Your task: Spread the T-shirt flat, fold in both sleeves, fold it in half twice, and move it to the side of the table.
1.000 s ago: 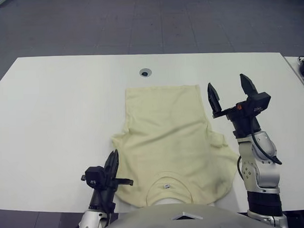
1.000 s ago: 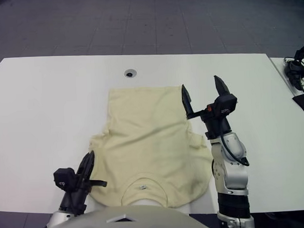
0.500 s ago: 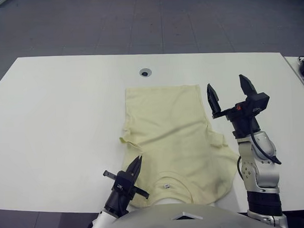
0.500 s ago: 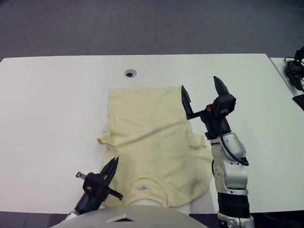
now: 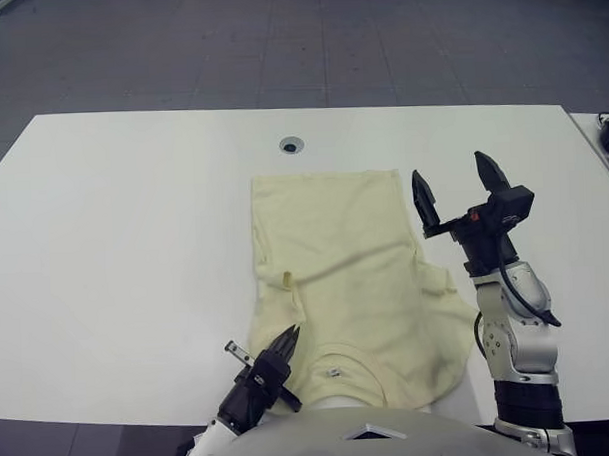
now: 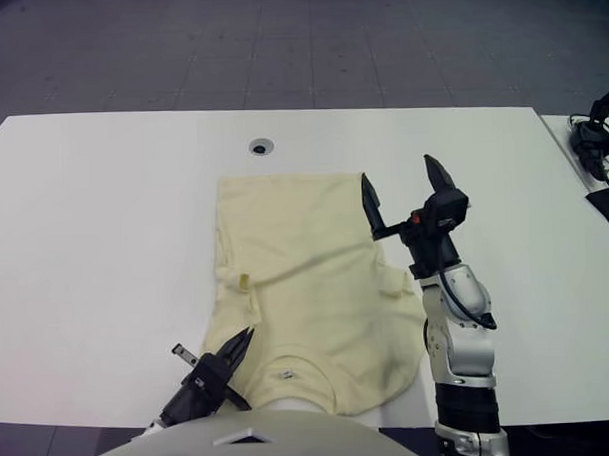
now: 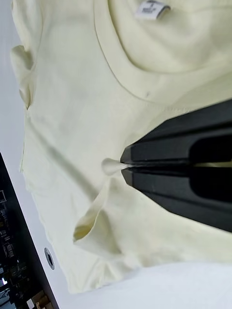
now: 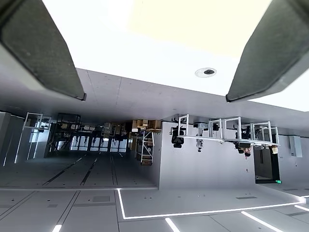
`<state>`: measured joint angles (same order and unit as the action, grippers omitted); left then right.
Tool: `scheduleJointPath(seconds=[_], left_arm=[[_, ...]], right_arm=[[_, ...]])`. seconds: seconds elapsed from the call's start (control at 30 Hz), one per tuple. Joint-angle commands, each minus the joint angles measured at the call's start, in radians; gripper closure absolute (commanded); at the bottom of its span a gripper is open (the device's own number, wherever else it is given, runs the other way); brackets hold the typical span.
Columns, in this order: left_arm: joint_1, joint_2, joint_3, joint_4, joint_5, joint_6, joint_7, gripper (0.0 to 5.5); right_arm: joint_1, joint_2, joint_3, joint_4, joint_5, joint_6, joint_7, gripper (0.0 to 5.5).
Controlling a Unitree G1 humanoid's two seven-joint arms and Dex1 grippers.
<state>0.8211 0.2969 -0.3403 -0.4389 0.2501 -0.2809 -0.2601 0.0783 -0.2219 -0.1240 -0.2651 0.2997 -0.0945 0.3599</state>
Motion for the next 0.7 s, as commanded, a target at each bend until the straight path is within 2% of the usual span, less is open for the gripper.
scheduleJointPath(seconds=[0.03, 0.5, 0.57, 0.7], left_arm=[[-0.001, 0.013, 0.002, -0.012, -0.005, -0.007, 0.010, 5.47], [0.015, 0.043, -0.039, -0.051, -0.085, 0.006, -0.025, 3.14], [0.009, 0.036, -0.024, -0.072, -0.126, 0.011, -0.023, 2.88], [-0.013, 0.020, 0.047, -0.160, -0.290, 0.033, -0.020, 2.32]], right_arm=[[-0.008, -0.005, 0.000, 0.000, -0.003, -0.001, 0.004, 0.10], [0.000, -0.004, 0.000, 0.001, -0.002, 0.000, 0.005, 0.10], [0.010, -0.013, -0.007, -0.004, 0.006, 0.006, 0.013, 0.10], [0.046, -0.042, -0.068, -0.026, 0.162, 0.085, 0.078, 0.10]])
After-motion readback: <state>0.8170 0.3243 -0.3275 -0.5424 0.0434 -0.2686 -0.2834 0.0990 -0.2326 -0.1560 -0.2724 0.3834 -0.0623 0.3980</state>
